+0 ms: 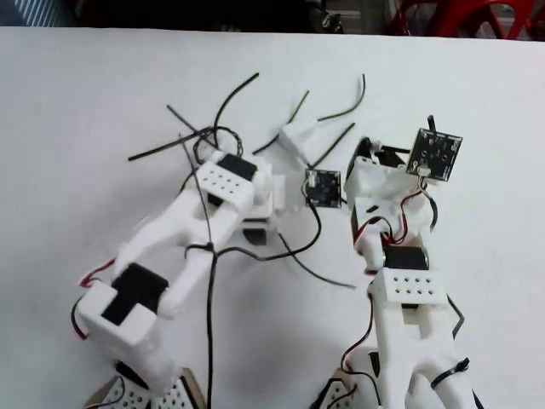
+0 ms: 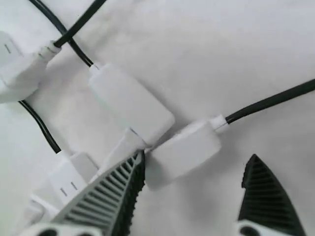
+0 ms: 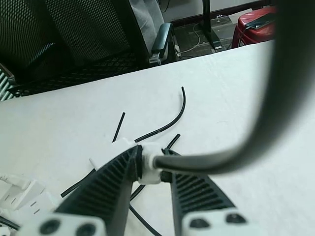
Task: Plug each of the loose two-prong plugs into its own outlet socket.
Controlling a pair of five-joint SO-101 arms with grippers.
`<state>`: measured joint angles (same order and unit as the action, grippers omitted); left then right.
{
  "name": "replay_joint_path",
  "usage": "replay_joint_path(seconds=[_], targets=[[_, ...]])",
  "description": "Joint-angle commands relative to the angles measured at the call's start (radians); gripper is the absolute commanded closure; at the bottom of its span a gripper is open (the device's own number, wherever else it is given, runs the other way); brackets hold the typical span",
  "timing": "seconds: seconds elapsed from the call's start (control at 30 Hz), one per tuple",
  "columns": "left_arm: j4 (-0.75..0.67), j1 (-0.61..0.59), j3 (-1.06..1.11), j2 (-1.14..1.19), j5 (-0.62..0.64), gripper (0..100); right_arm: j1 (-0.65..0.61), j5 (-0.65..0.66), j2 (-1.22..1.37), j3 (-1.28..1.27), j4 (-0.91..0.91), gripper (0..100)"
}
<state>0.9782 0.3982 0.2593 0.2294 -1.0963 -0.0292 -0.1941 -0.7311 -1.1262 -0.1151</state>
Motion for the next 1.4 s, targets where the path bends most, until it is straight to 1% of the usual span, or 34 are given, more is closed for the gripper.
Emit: replay_joint_path(seconds=[0.0, 0.1, 0.2, 0.37, 0.43, 0.5, 0.63, 0.7, 0.93, 1.07, 1.23, 1.3, 1.37], targets=[[-0.061, 0.005, -0.034, 0.050, -0.002, 75, 0.005, 0.009, -0.004, 0.012, 0.022, 98.0], [-0.080, 0.021, -0.028, 0.062, -0.002, 83, 0.005, 0.009, -0.004, 0.012, 0.022, 98.0], [-0.049, 0.030, -0.026, 0.053, -0.002, 89, 0.005, 0.009, -0.004, 0.012, 0.022, 98.0], [0.000, 0.067, -0.025, 0.061, 0.000, 89, 0.005, 0.009, -0.004, 0.012, 0.022, 98.0], [-0.008, 0.076, -0.012, 0.061, 0.043, 89, 0.005, 0.009, -0.004, 0.012, 0.022, 98.0], [-0.028, 0.077, -0.018, 0.061, 0.110, 86, 0.005, 0.009, -0.004, 0.012, 0.022, 98.0], [-0.118, 0.039, -0.034, 0.061, 0.219, 71, 0.005, 0.009, -0.004, 0.012, 0.021, 98.0], [-0.149, 0.025, -0.049, 0.061, 0.267, 71, 0.005, 0.009, -0.004, 0.012, 0.021, 98.0], [-0.149, 0.021, -0.055, 0.074, 0.255, 71, 0.005, 0.009, -0.004, 0.012, 0.019, 98.0], [-0.089, 0.024, -0.078, 0.113, 0.164, 73, 0.005, 0.009, -0.004, 0.012, 0.019, 98.0], [0.081, 0.064, -0.098, 0.119, 0.068, 81, 0.005, 0.009, -0.004, 0.012, 0.019, 98.0], [0.138, 0.084, -0.104, 0.113, 0.091, 82, 0.005, 0.009, -0.004, 0.012, 0.019, 98.0], [0.157, 0.093, -0.109, 0.111, 0.172, 81, 0.005, 0.009, -0.004, 0.012, 0.019, 98.0]])
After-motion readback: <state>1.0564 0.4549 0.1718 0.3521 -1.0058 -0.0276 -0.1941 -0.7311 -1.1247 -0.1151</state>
